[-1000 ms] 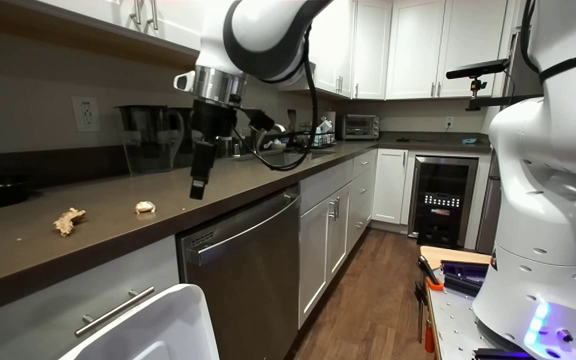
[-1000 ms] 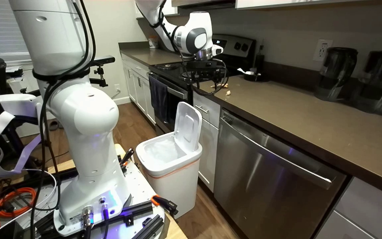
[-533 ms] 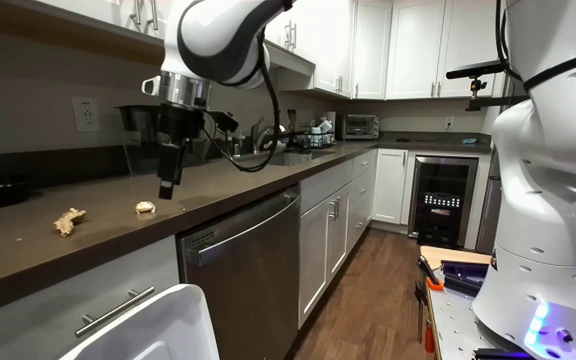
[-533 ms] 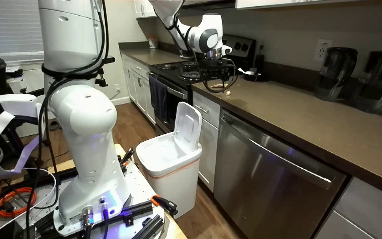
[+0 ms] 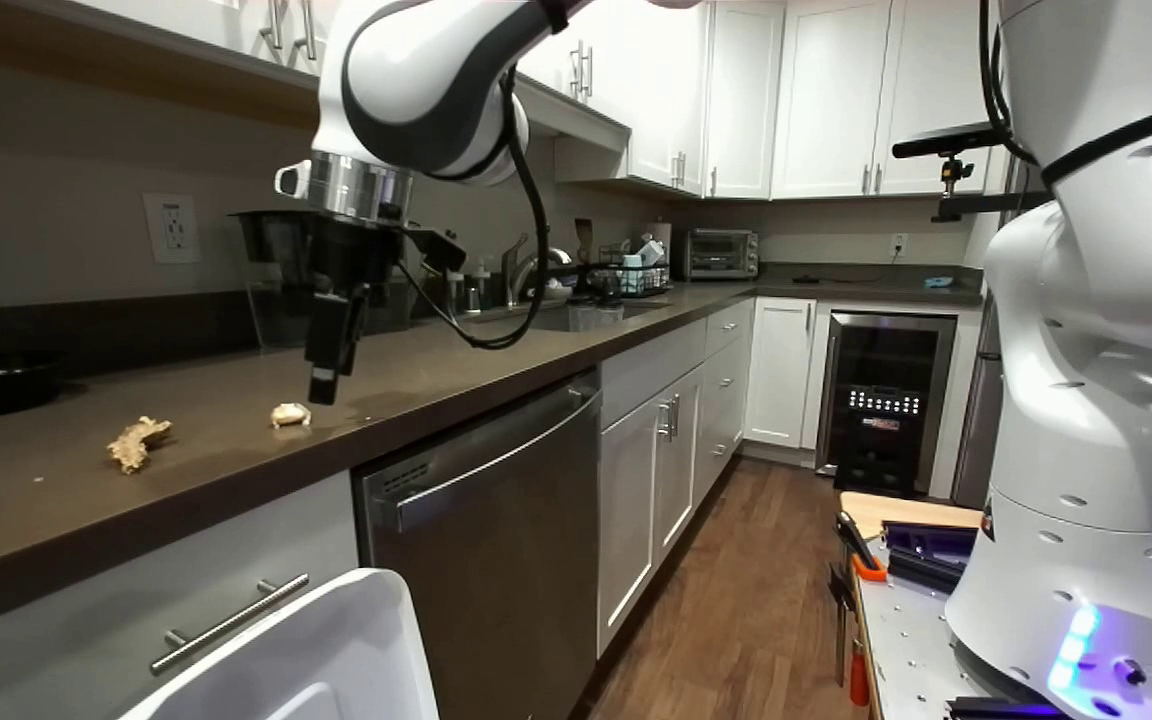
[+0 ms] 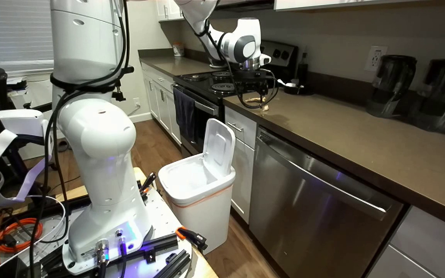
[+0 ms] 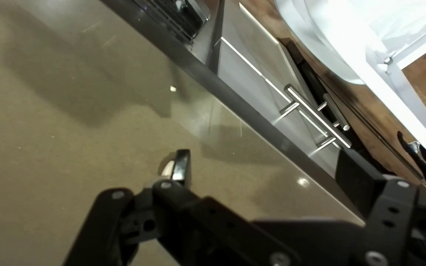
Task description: Put the paper in the bin
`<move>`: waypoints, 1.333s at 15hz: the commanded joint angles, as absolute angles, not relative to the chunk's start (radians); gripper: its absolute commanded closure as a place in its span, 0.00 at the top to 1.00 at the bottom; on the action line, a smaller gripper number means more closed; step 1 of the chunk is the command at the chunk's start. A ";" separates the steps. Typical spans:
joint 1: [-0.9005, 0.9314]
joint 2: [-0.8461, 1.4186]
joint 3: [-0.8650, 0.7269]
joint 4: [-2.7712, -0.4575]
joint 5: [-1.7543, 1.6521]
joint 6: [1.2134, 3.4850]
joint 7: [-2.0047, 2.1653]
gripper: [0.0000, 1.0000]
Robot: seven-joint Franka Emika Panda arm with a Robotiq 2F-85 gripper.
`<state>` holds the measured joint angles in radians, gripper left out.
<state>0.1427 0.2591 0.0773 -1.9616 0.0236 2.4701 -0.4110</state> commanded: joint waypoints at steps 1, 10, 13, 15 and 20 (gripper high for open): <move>0.113 0.279 0.106 -1.926 0.008 2.443 -0.405 1.00; 0.098 0.444 0.105 -1.676 -0.028 2.307 -0.420 1.00; 0.092 0.516 0.108 -1.597 -0.030 2.284 -0.427 1.00; 0.091 0.559 0.108 -1.559 -0.037 2.297 -0.432 1.00; 0.086 0.631 0.107 -1.472 -0.050 2.280 -0.430 0.60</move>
